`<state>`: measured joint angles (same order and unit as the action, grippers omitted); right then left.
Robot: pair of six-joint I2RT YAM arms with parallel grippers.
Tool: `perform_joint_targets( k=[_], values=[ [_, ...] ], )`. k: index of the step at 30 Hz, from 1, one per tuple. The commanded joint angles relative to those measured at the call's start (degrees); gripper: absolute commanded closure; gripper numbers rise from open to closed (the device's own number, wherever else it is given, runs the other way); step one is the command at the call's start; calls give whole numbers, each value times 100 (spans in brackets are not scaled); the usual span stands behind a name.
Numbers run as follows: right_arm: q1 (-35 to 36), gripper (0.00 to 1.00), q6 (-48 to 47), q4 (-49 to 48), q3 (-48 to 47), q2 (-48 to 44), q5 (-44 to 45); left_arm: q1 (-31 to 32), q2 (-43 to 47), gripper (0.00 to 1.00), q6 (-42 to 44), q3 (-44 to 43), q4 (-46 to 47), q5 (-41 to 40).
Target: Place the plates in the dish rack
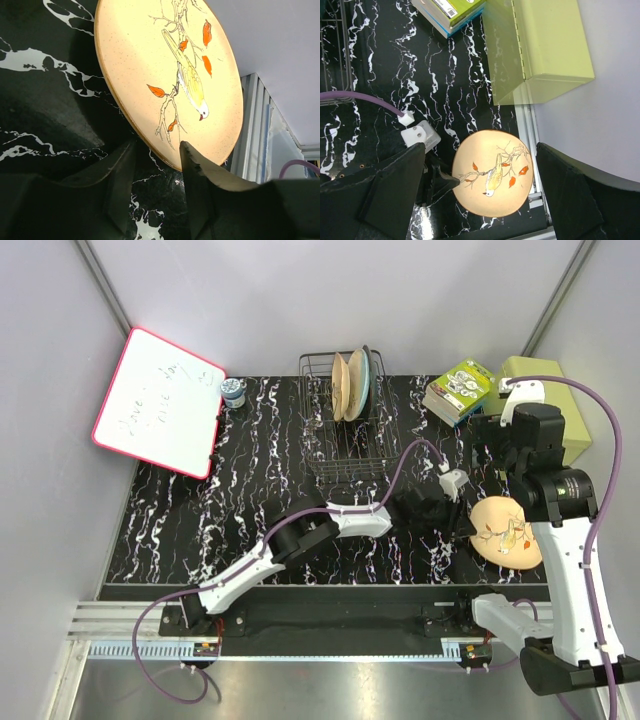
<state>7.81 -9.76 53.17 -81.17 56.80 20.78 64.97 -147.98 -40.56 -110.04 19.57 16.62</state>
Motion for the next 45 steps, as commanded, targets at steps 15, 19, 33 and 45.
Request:
perform_joint_targets(
  k=[15, 19, 33, 45],
  values=[
    [-465, 4, 255, -8, -39, -90, -442, -37, -328, 82, 4, -1143, -718, 289],
    [-570, 5, 273, 88, -101, -133, -513, -37, -223, 100, -57, -950, -639, 499],
    [-632, 4, 35, 343, 645, -801, -968, -986, 1473, 100, 441, 1229, -946, 1141],
    [-632, 1, -1045, 1019, 1638, -838, -2727, -1531, 3651, 100, 1487, 3559, -1754, 1379]
  ],
)
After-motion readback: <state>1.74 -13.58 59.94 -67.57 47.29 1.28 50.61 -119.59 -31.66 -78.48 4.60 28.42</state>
